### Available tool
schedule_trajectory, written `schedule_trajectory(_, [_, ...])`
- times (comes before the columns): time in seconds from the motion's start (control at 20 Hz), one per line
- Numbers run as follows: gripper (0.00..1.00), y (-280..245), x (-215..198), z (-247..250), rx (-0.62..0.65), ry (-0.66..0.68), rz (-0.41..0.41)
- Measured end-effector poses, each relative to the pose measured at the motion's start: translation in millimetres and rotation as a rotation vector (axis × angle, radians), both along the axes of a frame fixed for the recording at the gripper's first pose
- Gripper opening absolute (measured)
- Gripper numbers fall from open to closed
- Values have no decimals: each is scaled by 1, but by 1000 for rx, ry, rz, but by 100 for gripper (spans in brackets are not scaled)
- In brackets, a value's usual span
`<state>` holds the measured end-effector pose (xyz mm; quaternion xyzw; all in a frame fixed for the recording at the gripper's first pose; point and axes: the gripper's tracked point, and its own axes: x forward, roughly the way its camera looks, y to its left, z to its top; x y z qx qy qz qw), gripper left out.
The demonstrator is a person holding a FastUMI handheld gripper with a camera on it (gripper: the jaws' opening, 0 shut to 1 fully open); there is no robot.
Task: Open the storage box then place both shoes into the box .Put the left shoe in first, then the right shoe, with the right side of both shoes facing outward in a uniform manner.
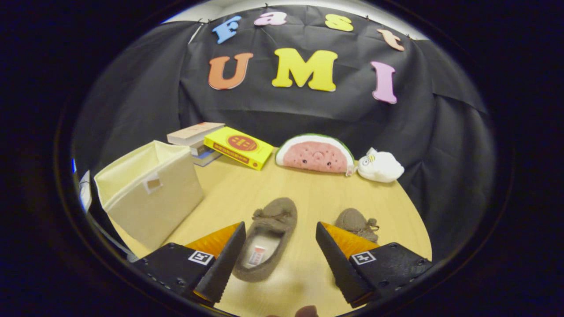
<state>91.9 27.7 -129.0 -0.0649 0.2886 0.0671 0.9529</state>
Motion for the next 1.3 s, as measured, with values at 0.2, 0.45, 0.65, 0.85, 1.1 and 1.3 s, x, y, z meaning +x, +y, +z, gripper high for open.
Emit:
schedule_trajectory(0.2, [97,-11,15,-46,3,117,-60])
schedule_trajectory(0.45, [80,-5,30,-74,42,212,-71])
schedule_trajectory(0.65, [31,1,30,-89,103,284,-89])
schedule_trajectory(0.85, [0,2,29,-85,149,287,-104])
schedule_trajectory(1.1, [0,9,23,-61,237,256,-137])
schedule_trajectory(1.3, [0,27,13,-26,314,220,-134])
